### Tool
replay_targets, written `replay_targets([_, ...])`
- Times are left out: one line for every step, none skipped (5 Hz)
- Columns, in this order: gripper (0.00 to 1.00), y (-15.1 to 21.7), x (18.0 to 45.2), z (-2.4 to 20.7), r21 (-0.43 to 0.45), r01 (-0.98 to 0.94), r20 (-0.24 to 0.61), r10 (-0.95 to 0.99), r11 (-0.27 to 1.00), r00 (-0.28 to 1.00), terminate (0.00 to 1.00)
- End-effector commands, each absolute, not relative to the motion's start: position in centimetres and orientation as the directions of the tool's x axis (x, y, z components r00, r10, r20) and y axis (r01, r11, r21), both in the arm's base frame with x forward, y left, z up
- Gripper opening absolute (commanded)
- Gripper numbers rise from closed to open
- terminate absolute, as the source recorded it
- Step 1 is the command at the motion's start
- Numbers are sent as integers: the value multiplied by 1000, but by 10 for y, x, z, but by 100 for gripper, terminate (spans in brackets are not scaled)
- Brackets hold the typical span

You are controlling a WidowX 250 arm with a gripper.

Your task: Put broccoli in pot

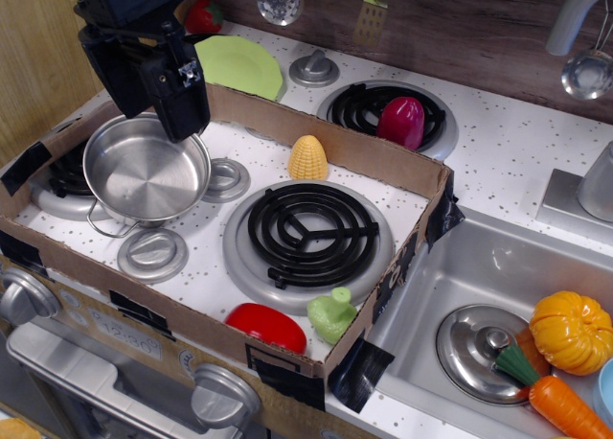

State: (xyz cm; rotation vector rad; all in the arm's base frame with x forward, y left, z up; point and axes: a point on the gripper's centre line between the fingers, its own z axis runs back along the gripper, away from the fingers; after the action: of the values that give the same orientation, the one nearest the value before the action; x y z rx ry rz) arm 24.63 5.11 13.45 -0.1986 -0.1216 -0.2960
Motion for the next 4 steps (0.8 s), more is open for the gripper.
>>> replay_targets([100, 51, 246, 134, -176, 301, 148, -277, 937, 949, 0])
replay_targets([100, 38, 244, 134, -162, 265, 160, -240, 950, 958, 0])
replay_targets([100, 23, 241, 134, -138, 252, 170, -227, 958, 959, 0])
replay_targets([100, 9, 240, 138, -110, 224, 165, -204, 968, 965, 0])
